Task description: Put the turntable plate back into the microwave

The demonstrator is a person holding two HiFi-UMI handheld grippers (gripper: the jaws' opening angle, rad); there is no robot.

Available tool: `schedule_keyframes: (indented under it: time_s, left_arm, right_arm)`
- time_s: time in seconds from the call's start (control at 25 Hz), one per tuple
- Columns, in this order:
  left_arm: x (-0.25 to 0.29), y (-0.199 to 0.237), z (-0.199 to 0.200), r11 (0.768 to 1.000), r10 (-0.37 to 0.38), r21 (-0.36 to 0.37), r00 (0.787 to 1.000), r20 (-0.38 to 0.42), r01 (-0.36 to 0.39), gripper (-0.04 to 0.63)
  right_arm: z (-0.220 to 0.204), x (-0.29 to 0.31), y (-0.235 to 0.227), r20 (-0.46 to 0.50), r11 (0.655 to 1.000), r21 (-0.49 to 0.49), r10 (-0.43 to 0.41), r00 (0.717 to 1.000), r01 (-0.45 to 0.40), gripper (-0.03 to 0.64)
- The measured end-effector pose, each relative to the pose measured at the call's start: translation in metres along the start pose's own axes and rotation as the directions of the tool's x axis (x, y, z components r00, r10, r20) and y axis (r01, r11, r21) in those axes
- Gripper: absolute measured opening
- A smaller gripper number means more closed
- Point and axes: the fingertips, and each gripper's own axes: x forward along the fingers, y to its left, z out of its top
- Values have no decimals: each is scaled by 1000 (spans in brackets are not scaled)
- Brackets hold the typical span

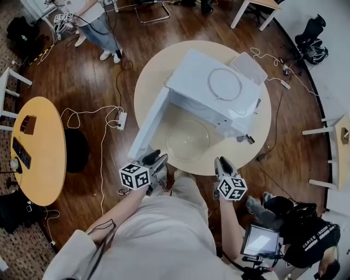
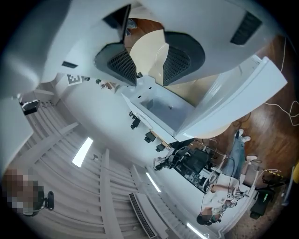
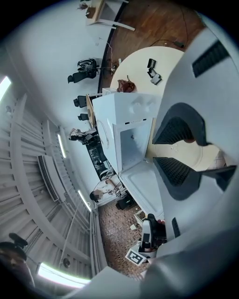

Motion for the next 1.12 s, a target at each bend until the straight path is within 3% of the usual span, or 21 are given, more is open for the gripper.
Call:
schedule_keyframes:
  time_s: [0.28, 0.64, 0.92, 1.12]
  left_arm:
    - [46, 11, -28, 992, 76, 107, 991, -112, -64, 173]
    - [97, 61, -55, 971, 230, 103, 960, -160, -215, 173]
    - [113, 102, -69, 930, 365, 108, 919, -150, -352, 173]
    - [120, 133, -87, 906, 421, 49, 889, -180, -420, 173]
  right_arm:
    - [-25, 36, -45, -102, 999, -41, 29, 994, -33, 95]
    - [-53, 83, -88, -212, 996, -43, 71, 975, -82, 95]
    - [-78, 120, -103, -274, 993, -16, 109, 955, -117, 95]
    - [-96, 140, -109, -314, 990, -2, 131, 940, -139, 95]
